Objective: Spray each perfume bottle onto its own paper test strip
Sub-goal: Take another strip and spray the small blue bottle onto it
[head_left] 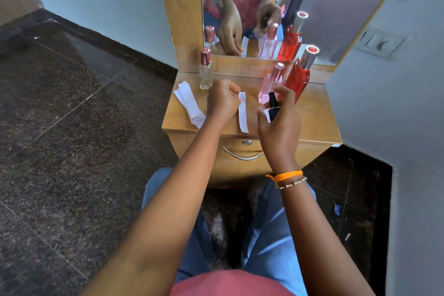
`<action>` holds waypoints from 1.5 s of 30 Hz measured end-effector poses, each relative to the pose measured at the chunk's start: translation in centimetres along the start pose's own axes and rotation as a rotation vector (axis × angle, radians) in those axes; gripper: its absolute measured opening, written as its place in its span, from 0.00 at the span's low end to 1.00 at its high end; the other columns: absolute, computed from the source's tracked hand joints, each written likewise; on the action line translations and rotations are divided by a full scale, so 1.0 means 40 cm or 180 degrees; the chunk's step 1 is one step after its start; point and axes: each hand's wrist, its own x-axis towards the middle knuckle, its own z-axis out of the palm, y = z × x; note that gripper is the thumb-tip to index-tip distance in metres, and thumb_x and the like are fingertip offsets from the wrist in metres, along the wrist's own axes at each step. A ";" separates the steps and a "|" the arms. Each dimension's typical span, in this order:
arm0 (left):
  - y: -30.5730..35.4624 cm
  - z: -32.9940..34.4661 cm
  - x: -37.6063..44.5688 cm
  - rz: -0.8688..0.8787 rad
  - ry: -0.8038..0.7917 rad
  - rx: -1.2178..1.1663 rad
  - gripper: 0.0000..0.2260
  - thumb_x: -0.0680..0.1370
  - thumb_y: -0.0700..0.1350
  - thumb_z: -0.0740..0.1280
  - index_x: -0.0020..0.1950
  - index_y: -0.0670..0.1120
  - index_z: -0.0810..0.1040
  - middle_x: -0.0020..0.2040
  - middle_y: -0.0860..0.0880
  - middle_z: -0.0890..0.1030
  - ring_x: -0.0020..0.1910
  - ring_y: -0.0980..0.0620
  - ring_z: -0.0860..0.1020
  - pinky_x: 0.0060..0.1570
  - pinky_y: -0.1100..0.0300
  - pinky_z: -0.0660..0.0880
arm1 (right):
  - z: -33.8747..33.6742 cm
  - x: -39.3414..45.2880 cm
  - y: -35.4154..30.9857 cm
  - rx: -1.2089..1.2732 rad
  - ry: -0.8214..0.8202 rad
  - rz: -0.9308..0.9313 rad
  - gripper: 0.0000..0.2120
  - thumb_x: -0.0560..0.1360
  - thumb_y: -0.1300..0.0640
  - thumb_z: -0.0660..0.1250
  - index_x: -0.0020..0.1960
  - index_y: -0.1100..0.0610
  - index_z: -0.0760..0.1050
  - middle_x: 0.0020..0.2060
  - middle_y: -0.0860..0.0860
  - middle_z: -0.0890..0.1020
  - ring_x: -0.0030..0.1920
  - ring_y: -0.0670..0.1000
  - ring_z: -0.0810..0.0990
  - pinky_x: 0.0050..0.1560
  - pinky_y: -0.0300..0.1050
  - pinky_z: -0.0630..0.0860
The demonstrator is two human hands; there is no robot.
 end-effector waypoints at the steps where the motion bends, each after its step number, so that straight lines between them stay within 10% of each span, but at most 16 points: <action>1: -0.003 0.007 0.001 0.0054 0.0055 0.0140 0.06 0.72 0.36 0.70 0.49 0.41 0.80 0.46 0.43 0.83 0.47 0.45 0.81 0.50 0.55 0.78 | -0.007 0.001 -0.003 0.0032 -0.0009 0.0003 0.19 0.73 0.63 0.67 0.62 0.56 0.68 0.39 0.46 0.76 0.38 0.54 0.79 0.39 0.50 0.75; 10: 0.016 0.006 -0.033 0.0543 0.0373 0.0475 0.06 0.74 0.36 0.65 0.48 0.42 0.80 0.51 0.45 0.80 0.49 0.50 0.77 0.45 0.62 0.71 | -0.006 -0.008 -0.003 0.0271 -0.0087 0.0003 0.18 0.73 0.62 0.68 0.61 0.57 0.69 0.34 0.39 0.72 0.34 0.44 0.75 0.36 0.38 0.72; 14: 0.026 -0.039 -0.089 0.0406 -0.0370 -0.0316 0.03 0.75 0.43 0.68 0.45 0.47 0.82 0.42 0.52 0.83 0.42 0.57 0.79 0.45 0.66 0.73 | -0.009 -0.006 -0.001 0.0535 -0.0110 -0.0013 0.21 0.72 0.59 0.71 0.62 0.55 0.68 0.36 0.37 0.74 0.37 0.35 0.76 0.36 0.27 0.70; 18: 0.017 -0.069 -0.123 0.0049 -0.0958 -0.0757 0.03 0.72 0.43 0.72 0.45 0.49 0.82 0.44 0.49 0.83 0.47 0.52 0.81 0.52 0.58 0.79 | -0.009 -0.014 -0.004 0.0686 -0.0224 -0.0147 0.23 0.72 0.58 0.71 0.63 0.54 0.68 0.39 0.38 0.76 0.39 0.36 0.78 0.37 0.27 0.71; 30: 0.029 -0.089 -0.135 -0.0396 -0.0361 -0.1894 0.08 0.77 0.44 0.67 0.42 0.39 0.79 0.36 0.43 0.82 0.33 0.55 0.83 0.33 0.65 0.78 | -0.017 -0.045 -0.018 0.0900 -0.0477 -0.0256 0.27 0.72 0.55 0.73 0.66 0.57 0.63 0.51 0.57 0.78 0.47 0.49 0.78 0.42 0.24 0.69; 35: 0.036 -0.076 -0.143 -0.0264 -0.0182 -0.1944 0.10 0.76 0.46 0.68 0.38 0.43 0.80 0.33 0.50 0.83 0.32 0.56 0.82 0.33 0.65 0.79 | -0.011 -0.063 -0.040 0.0929 -0.0735 -0.0239 0.24 0.75 0.57 0.69 0.66 0.56 0.62 0.44 0.48 0.75 0.40 0.54 0.80 0.38 0.57 0.80; 40: 0.032 -0.051 -0.158 -0.0200 -0.0242 -0.1537 0.10 0.76 0.48 0.68 0.34 0.48 0.79 0.30 0.54 0.78 0.27 0.63 0.74 0.35 0.70 0.73 | 0.001 -0.057 -0.030 0.1028 -0.0621 -0.0327 0.22 0.76 0.63 0.67 0.67 0.57 0.63 0.45 0.41 0.74 0.42 0.35 0.76 0.40 0.27 0.72; 45: 0.025 -0.068 -0.150 -0.0378 -0.0506 -0.1302 0.09 0.74 0.50 0.69 0.36 0.47 0.80 0.27 0.56 0.75 0.29 0.64 0.74 0.41 0.67 0.71 | -0.003 -0.058 -0.030 0.0931 -0.0665 -0.0322 0.15 0.76 0.63 0.67 0.62 0.58 0.71 0.40 0.36 0.74 0.41 0.36 0.75 0.40 0.34 0.73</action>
